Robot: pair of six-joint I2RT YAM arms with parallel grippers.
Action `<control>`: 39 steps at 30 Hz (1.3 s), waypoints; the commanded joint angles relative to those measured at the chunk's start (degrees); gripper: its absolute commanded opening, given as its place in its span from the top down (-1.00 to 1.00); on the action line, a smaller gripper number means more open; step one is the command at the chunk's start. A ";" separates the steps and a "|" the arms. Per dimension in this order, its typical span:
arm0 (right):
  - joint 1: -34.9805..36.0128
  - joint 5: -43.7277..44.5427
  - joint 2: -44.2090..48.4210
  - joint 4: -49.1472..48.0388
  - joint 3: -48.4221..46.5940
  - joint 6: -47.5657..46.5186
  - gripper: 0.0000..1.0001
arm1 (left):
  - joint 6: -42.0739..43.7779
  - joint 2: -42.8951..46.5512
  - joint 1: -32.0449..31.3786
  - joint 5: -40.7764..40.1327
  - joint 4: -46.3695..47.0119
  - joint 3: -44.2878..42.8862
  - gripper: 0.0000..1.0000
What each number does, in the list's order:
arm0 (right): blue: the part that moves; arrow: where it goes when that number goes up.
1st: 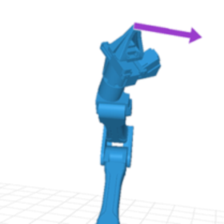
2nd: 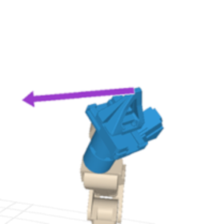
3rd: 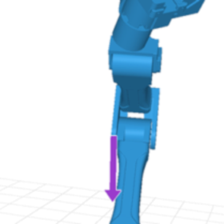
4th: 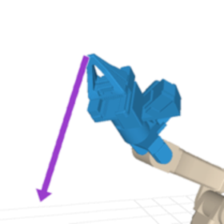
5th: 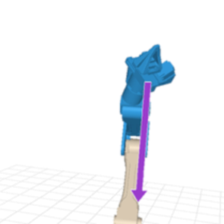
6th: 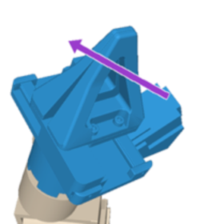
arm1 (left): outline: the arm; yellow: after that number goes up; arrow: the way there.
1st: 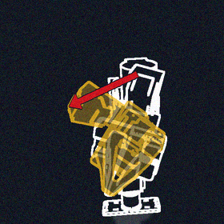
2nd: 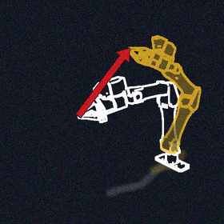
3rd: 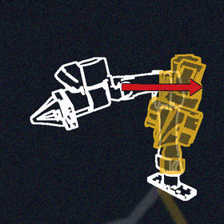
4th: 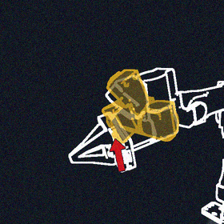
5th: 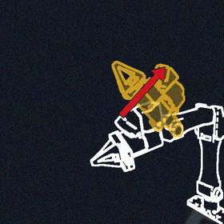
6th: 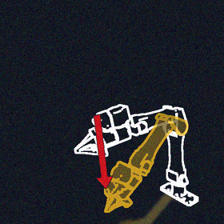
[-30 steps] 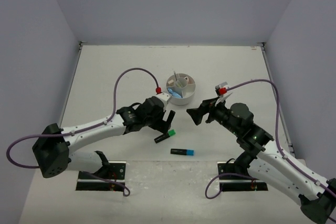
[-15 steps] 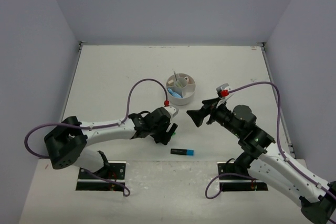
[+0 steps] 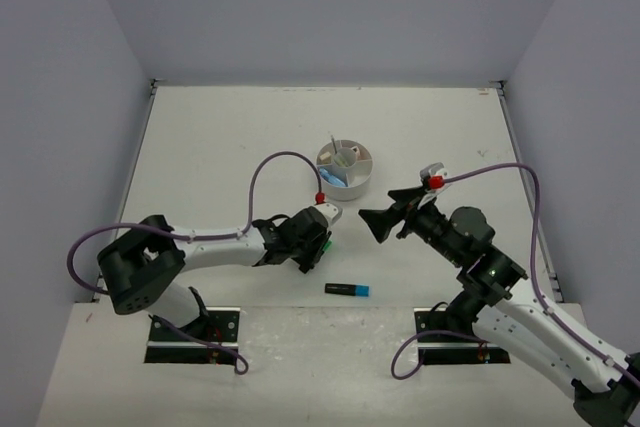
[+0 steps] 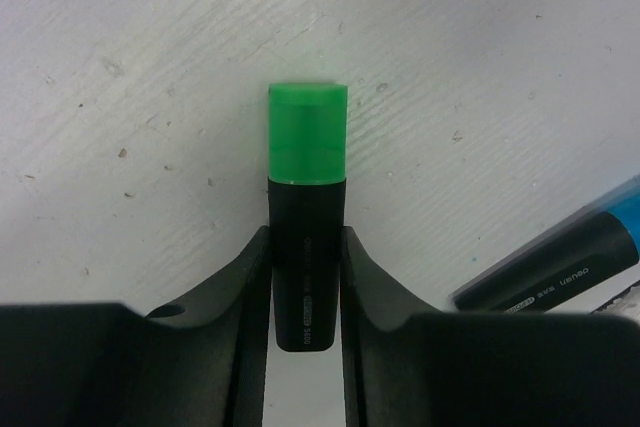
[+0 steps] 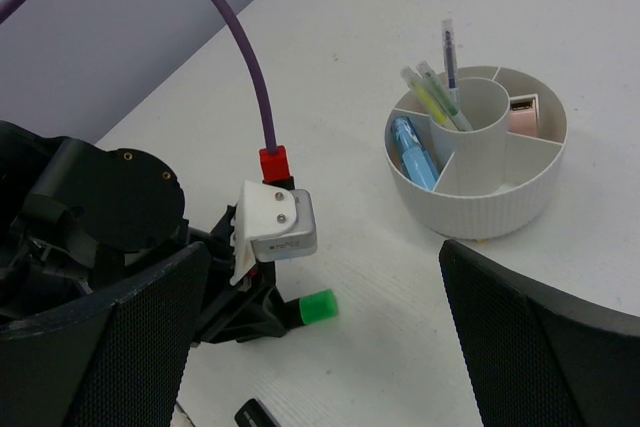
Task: Sort the stationery into containers
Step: Pick up the pen from the center of the board.
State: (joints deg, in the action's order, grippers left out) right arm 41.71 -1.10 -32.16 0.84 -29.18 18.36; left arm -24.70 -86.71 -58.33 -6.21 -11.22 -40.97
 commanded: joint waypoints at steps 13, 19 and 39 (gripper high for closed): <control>0.07 -3.64 -19.27 2.40 -6.00 24.65 -0.66 | -2.15 22.03 -0.21 -4.67 4.45 8.61 1.00; 0.94 -18.88 -25.96 -11.00 -5.20 30.97 -0.62 | 1.27 30.84 -0.26 1.65 14.44 12.93 1.00; 8.91 -8.37 -34.34 -10.42 -8.42 33.39 0.55 | 1.57 33.88 -0.21 5.32 18.89 14.75 1.00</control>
State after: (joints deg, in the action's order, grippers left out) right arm 50.09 -10.71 -66.00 -6.85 -35.05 51.31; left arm -24.37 -54.29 -58.31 -2.87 2.96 -26.64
